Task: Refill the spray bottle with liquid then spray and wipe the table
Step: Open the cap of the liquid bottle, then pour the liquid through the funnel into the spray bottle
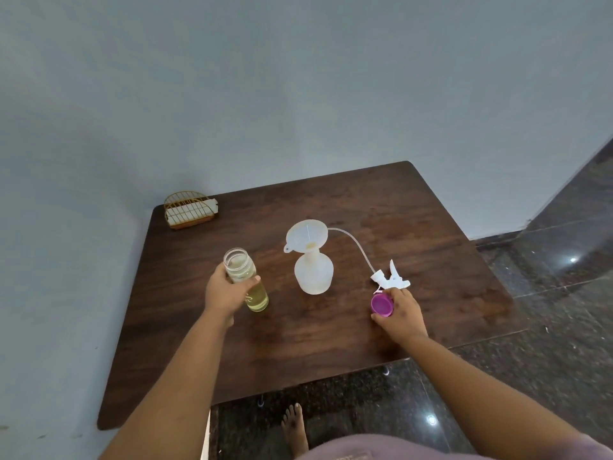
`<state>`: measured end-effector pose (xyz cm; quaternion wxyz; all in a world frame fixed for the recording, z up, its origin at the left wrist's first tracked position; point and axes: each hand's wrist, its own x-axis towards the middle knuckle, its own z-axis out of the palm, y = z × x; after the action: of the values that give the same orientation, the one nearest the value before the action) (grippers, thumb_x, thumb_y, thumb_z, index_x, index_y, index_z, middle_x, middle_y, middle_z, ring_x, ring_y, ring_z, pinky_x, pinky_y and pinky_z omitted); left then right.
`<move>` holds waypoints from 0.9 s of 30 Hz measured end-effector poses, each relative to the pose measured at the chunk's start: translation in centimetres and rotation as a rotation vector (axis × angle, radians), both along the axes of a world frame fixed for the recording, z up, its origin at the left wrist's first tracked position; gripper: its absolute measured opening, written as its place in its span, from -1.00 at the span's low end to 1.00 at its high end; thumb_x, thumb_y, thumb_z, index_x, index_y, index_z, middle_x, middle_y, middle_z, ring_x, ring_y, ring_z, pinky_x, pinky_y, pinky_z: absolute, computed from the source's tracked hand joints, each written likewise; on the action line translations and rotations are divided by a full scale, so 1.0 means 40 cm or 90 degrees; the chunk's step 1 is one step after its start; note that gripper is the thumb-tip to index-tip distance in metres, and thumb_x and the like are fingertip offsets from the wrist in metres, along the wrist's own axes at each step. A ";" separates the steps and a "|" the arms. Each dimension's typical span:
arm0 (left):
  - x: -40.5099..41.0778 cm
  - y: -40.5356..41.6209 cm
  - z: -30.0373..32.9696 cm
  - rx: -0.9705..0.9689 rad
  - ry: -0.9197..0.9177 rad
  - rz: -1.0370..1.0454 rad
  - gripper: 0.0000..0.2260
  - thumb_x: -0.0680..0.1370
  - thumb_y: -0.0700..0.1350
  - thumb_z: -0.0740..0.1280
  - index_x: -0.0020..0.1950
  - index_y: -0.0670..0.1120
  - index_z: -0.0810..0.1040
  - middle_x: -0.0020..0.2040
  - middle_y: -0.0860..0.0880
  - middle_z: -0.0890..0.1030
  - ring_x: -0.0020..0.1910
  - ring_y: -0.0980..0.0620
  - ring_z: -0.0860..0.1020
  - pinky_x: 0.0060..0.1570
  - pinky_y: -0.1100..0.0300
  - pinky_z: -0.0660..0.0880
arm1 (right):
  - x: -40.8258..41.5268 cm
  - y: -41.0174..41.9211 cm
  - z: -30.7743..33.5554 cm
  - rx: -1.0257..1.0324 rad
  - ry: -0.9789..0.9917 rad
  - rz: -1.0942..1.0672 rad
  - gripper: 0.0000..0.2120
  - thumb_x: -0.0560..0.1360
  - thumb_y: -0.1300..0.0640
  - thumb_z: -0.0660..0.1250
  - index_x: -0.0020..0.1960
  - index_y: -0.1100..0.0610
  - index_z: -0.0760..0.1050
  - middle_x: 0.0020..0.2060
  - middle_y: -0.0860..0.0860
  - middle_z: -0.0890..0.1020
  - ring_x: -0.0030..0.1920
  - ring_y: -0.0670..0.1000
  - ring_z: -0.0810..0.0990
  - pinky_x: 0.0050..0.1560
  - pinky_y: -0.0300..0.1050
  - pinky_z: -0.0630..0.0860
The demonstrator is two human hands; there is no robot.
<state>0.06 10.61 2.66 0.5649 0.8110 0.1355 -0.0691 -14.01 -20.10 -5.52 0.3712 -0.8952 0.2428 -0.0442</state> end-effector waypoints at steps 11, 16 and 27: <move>-0.014 -0.001 0.023 -0.005 0.012 -0.019 -0.54 0.37 -0.24 0.56 0.21 -0.06 0.53 0.08 0.01 0.61 0.07 0.01 0.57 0.03 0.13 0.47 | 0.004 0.019 0.032 -0.008 0.024 -0.016 -0.42 0.26 -0.09 0.58 0.14 0.11 0.44 0.05 0.00 0.43 0.14 0.05 0.38 0.13 -0.04 0.43; -0.042 -0.004 0.062 0.002 -0.007 -0.049 -0.56 0.37 -0.21 0.56 0.19 -0.01 0.54 0.04 0.05 0.63 0.09 0.01 0.59 0.07 0.09 0.52 | 0.066 0.086 0.154 -0.057 -0.171 0.004 -0.66 0.38 0.12 0.48 0.10 0.10 0.45 -0.04 -0.04 0.40 0.06 0.01 0.35 0.12 -0.01 0.42; -0.151 -0.071 0.287 0.040 -0.138 -0.178 -0.64 0.35 -0.03 0.58 0.02 0.15 0.50 0.02 0.18 0.52 -0.05 0.22 0.51 -0.15 0.29 0.43 | 0.121 0.264 0.354 0.128 -0.247 0.395 -0.21 0.27 0.00 0.58 0.40 0.09 0.30 0.20 -0.09 0.49 0.21 -0.19 0.47 0.24 -0.46 0.32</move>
<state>-5.97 7.78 14.13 0.5356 0.8418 -0.0381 -0.0553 -9.15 -9.56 8.62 0.4918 -0.8603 -0.1115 -0.0747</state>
